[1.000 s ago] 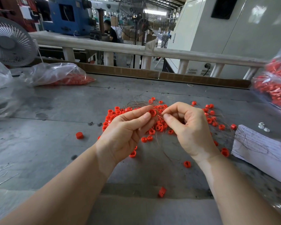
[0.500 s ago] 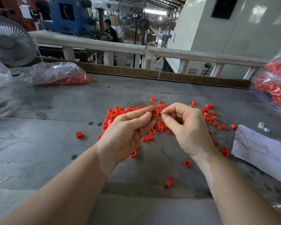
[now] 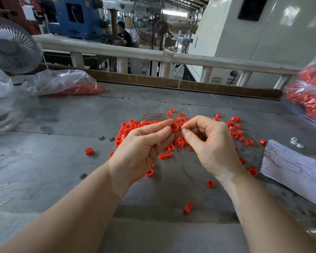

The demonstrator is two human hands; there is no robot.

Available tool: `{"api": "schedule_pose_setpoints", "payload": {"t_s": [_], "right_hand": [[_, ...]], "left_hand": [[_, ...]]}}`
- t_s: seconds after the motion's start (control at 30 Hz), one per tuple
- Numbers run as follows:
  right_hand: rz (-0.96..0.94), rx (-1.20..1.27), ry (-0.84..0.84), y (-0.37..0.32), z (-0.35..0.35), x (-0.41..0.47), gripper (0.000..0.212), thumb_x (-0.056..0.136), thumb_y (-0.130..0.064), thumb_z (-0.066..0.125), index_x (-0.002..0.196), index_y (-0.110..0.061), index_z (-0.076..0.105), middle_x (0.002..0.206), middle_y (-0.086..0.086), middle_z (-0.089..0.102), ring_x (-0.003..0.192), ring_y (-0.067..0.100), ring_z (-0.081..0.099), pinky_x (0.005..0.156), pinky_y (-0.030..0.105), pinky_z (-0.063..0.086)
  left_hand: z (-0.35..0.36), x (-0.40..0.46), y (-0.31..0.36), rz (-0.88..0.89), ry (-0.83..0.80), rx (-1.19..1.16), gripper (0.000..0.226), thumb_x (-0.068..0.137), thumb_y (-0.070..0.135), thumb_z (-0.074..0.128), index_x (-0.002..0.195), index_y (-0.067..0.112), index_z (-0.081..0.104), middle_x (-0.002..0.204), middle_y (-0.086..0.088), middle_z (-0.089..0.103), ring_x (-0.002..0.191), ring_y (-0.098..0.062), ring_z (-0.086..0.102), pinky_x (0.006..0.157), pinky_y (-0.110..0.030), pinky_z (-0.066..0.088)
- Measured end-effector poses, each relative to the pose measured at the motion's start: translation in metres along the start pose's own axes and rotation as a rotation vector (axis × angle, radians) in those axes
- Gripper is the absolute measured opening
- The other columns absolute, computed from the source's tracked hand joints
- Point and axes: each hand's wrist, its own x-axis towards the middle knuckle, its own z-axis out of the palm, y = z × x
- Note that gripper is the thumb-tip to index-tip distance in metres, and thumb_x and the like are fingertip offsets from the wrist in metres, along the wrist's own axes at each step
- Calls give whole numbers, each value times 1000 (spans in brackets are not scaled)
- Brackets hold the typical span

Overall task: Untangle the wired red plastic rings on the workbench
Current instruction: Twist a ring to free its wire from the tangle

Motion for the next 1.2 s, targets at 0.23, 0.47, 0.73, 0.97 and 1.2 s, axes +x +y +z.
{"api": "schedule_pose_setpoints", "payload": {"t_s": [0.23,0.47,0.73,0.97,1.2], "right_hand": [[-8,27,-8,-1,-2,1,21,82,2,64,71,-16,65,60,2,64,55,4,54,55,16,42],[34,127,-40,-2,-3,1,19,81,-4,64,69,-18,65,61,0,64,57,4,55,57,15,42],[157,354,-79,-2,-4,3,8,76,-15,62,69,-18,65,50,-9,57,46,-1,46,48,8,34],[161,392,-92,-4,-5,4,9,75,-15,62,67,-18,65,47,-10,54,44,0,45,46,7,33],[150,406,-93,-6,-6,3,10,75,-14,63,66,-18,65,48,-7,53,45,1,44,46,8,33]], "left_hand": [[1,-1,0,-5,-15,14,25,65,1,58,78,8,77,79,-10,74,74,-13,72,63,-14,55],[0,-1,0,-5,-15,9,23,64,0,58,76,7,77,77,-10,73,72,-14,72,60,-14,55],[0,-3,2,-26,-121,-3,25,66,3,59,78,13,78,78,-6,74,77,-10,71,64,-12,54],[0,-3,2,-23,-111,-37,24,66,0,57,75,10,78,77,-7,74,74,-12,72,62,-14,55],[-1,-4,3,-18,-141,-34,26,67,1,56,77,12,78,81,-8,74,78,-13,72,64,-14,54]]}}
